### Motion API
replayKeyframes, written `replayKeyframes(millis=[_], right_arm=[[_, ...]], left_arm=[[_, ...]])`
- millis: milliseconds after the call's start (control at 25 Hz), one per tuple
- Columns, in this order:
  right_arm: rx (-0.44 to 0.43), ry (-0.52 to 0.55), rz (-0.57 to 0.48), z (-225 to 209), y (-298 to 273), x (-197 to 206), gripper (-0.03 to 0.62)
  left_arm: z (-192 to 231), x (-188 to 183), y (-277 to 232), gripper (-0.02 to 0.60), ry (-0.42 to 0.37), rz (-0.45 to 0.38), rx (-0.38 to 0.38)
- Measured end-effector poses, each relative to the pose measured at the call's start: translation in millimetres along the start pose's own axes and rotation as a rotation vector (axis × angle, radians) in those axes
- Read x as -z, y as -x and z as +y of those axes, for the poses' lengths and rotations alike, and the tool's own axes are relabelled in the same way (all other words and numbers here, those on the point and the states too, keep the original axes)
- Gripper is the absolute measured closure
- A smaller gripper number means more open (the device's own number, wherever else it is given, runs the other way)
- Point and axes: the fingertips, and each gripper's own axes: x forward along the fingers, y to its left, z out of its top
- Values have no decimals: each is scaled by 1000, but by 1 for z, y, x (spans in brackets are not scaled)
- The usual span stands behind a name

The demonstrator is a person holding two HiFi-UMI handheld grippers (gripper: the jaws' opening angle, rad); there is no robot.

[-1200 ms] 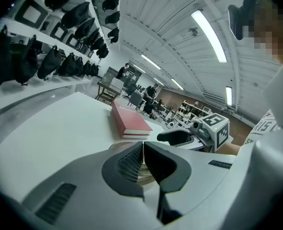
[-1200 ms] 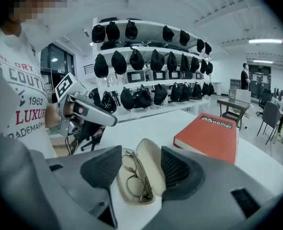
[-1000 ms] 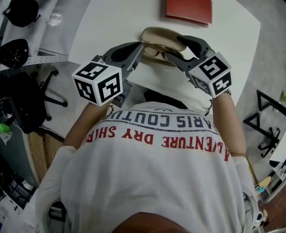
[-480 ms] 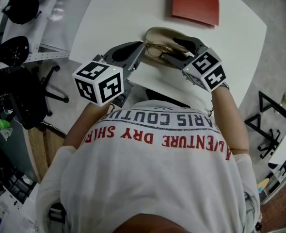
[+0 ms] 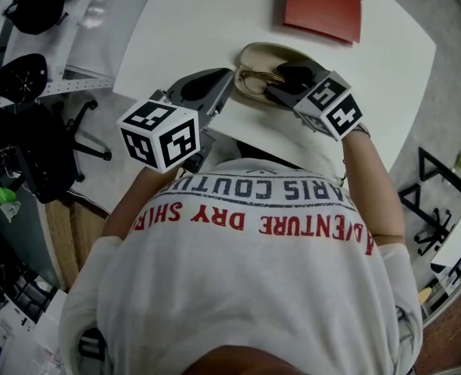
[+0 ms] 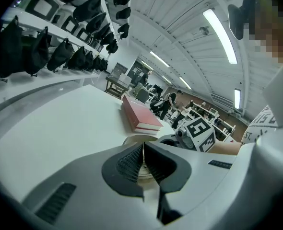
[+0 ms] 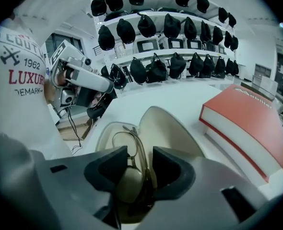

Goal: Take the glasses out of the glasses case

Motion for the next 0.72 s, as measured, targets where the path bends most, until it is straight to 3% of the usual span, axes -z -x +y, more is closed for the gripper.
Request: replayKeyframes(millis=[160,280,720], right_arm=[[-11,11,25,1,-3,1,445],[1,34,52,-1,-4,5,502],[1,93,134,-3,-7,8,544]], left_arm=[[4,0,2,551,8,-3,-3],[4,0,3,551,11,-9,-5],[8,2,7,551,30,-23,-20]])
